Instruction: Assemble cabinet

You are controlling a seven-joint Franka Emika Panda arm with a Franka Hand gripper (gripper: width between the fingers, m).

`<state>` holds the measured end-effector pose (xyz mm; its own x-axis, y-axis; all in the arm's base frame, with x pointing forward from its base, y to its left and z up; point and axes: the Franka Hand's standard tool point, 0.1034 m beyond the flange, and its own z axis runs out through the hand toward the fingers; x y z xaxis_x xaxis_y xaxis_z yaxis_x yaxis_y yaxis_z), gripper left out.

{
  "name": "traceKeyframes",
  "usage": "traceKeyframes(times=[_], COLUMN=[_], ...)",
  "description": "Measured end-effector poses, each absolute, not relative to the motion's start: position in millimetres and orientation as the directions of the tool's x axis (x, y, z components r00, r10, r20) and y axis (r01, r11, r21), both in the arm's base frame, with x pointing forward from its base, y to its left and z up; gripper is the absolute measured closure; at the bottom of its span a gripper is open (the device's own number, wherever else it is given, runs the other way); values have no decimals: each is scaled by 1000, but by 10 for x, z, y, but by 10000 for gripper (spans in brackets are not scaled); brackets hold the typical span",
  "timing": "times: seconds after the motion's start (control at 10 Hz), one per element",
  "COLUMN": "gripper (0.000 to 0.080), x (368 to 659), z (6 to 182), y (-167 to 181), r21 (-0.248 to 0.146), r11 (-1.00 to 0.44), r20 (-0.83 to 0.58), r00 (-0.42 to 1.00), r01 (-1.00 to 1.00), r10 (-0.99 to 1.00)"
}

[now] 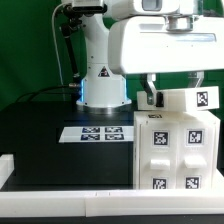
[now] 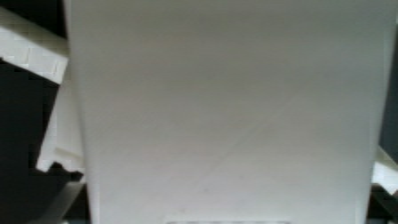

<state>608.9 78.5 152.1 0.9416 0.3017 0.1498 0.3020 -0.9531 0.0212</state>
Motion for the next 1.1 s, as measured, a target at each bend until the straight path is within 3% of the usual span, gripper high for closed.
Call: traceKeyframes(times=[0.2,0.8,1.1], gripper=[255,255,255], x=[6088,6087,6046], z=[1527,1522,1523], y=[861,858,873], r21=[-26,-83,-165], r11=[-1000,-935,-711], r20=[150,128,89], r00=[989,926,707], r01=[7,-346,-684], r10=[3,-354,-701])
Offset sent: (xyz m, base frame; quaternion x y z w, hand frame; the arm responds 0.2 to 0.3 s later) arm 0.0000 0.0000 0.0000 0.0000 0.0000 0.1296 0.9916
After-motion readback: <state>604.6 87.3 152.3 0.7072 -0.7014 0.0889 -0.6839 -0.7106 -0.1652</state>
